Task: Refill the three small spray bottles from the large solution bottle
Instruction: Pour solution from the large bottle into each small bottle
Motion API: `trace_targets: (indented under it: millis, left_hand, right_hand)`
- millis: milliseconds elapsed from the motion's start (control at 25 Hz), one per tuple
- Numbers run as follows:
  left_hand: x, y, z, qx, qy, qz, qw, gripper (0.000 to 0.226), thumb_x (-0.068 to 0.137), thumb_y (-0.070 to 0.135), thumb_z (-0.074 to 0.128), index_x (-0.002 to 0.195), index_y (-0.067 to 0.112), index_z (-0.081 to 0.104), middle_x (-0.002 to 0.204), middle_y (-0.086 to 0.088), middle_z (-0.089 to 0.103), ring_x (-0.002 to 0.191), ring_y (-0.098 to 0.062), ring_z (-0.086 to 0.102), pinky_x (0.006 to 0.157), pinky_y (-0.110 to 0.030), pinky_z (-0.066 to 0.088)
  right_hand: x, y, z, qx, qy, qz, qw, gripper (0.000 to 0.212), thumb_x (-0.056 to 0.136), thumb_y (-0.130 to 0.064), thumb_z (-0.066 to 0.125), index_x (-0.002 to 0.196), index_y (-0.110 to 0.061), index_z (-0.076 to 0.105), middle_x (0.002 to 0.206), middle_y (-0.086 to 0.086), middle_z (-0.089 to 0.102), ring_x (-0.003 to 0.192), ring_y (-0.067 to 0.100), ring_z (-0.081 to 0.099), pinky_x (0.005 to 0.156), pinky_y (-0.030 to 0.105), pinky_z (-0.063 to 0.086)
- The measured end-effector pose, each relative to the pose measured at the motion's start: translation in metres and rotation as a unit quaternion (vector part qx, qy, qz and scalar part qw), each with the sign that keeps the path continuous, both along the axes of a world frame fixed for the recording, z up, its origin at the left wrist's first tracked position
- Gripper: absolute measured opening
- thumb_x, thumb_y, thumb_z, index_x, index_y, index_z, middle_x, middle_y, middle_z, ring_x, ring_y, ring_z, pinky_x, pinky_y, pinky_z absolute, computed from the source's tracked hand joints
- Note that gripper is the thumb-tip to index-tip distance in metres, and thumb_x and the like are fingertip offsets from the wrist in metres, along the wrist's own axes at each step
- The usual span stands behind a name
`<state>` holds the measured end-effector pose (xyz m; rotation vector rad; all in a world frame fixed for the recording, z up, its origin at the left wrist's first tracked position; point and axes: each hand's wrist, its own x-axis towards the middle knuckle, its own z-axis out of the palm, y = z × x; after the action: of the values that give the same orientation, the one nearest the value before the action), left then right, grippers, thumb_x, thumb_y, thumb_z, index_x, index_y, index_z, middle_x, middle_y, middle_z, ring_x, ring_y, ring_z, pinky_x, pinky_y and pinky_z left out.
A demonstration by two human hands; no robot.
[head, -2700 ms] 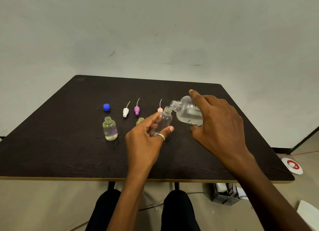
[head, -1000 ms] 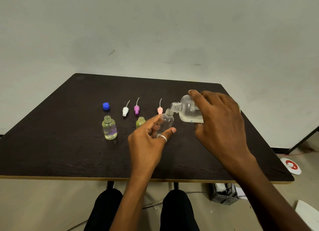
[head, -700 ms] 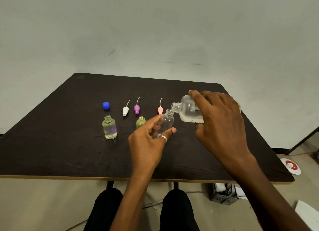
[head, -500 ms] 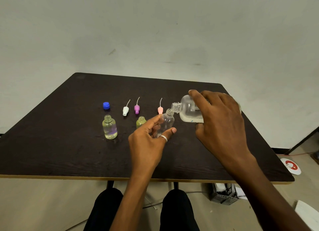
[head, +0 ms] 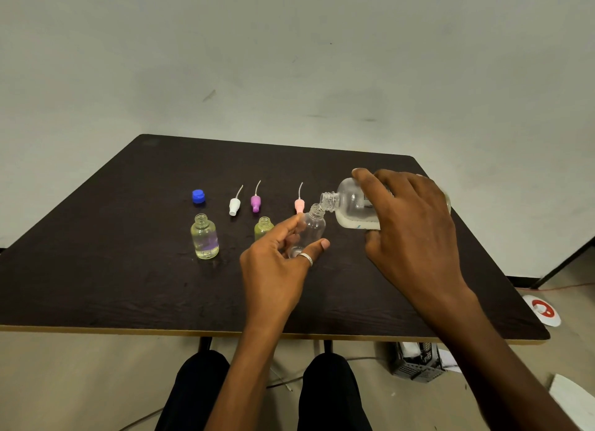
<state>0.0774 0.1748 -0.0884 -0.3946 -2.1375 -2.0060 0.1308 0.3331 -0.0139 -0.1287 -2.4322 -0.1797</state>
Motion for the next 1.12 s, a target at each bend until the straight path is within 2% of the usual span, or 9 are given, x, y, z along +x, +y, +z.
trace_targets:
  millis: [320, 640, 960, 1120]
  left_hand:
    - [0.0003, -0.0005, 0.001, -0.005, -0.006, -0.004, 1.0, 0.055, 0.072, 0.024, 0.088, 0.124, 0.027, 0.068, 0.101, 0.026, 0.066, 0.098, 0.014, 0.063, 0.08, -0.006, 0.05]
    - [-0.0001, -0.0003, 0.0002, -0.013, -0.004, 0.002, 1.0, 0.056, 0.072, 0.027, 0.087, 0.125, 0.026, 0.068, 0.111, 0.017, 0.071, 0.103, 0.005, 0.066, 0.083, -0.009, 0.052]
    - [0.0005, -0.0008, 0.0, -0.008, -0.006, 0.005, 1.0, 0.054, 0.072, 0.025, 0.088, 0.122, 0.029, 0.069, 0.103, 0.021, 0.07, 0.099, 0.008, 0.066, 0.081, -0.009, 0.052]
    - [0.0014, -0.0008, 0.0012, -0.009, -0.007, -0.001, 1.0, 0.055, 0.072, 0.024, 0.087, 0.123, 0.029, 0.067, 0.102, 0.025, 0.067, 0.096, 0.013, 0.064, 0.077, -0.003, 0.048]
  right_hand:
    - [-0.0003, -0.0002, -0.0011, 0.0, -0.001, -0.003, 1.0, 0.078, 0.066, -0.009, 0.077, 0.138, -0.02, 0.049, 0.126, 0.008, 0.059, 0.117, 0.033, 0.051, 0.096, 0.047, 0.042]
    - [-0.0003, -0.0006, -0.0011, 0.0, -0.004, -0.004, 1.0, 0.078, 0.066, -0.009, 0.077, 0.138, -0.02, 0.049, 0.126, 0.008, 0.059, 0.118, 0.033, 0.051, 0.096, 0.047, 0.042]
    - [-0.0001, -0.0015, 0.0, 0.002, -0.004, -0.007, 1.0, 0.076, 0.068, -0.008, 0.073, 0.138, -0.022, 0.048, 0.127, 0.006, 0.058, 0.118, 0.031, 0.05, 0.097, 0.046, 0.042]
    - [-0.0002, -0.0015, -0.0008, -0.001, -0.005, -0.006, 1.0, 0.077, 0.067, -0.008, 0.076, 0.138, -0.021, 0.049, 0.127, 0.007, 0.059, 0.118, 0.032, 0.051, 0.096, 0.047, 0.042]
